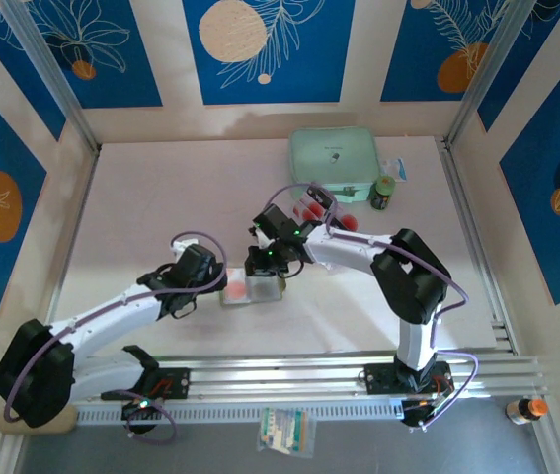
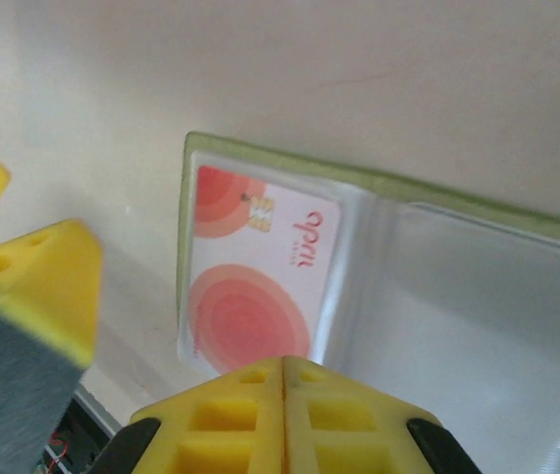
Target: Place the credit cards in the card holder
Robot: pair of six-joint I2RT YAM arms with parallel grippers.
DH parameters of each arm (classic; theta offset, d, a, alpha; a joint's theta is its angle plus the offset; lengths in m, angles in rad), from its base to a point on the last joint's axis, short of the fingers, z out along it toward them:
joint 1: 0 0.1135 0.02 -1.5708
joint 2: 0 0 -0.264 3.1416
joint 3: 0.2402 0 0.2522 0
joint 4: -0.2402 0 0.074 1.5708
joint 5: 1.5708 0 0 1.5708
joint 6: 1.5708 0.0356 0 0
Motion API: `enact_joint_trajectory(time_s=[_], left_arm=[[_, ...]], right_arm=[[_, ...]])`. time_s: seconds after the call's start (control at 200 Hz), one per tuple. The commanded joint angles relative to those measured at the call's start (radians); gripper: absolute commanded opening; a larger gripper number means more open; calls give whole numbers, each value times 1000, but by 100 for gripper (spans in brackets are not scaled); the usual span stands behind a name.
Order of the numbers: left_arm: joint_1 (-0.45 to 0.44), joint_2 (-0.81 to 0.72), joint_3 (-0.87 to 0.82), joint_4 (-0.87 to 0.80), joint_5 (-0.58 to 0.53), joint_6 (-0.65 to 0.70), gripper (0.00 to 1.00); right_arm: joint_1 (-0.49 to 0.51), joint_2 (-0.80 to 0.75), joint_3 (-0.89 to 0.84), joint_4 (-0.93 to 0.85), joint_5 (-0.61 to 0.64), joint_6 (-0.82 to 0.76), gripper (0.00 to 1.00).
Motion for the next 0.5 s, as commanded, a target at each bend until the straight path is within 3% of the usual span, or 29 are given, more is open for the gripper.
enact_joint_trajectory(time_s=[0.0, 0.23, 0.495], left_arm=[[11, -23, 44, -46, 33, 25, 96], [-2, 6, 83, -20, 119, 0, 95], [-68, 71, 120, 10, 122, -25, 95]], right_arm=[[-21, -24, -27, -21, 21, -31, 7], [-52, -21, -65, 2, 56, -54, 7], [-91, -19, -108, 17, 67, -70, 7]])
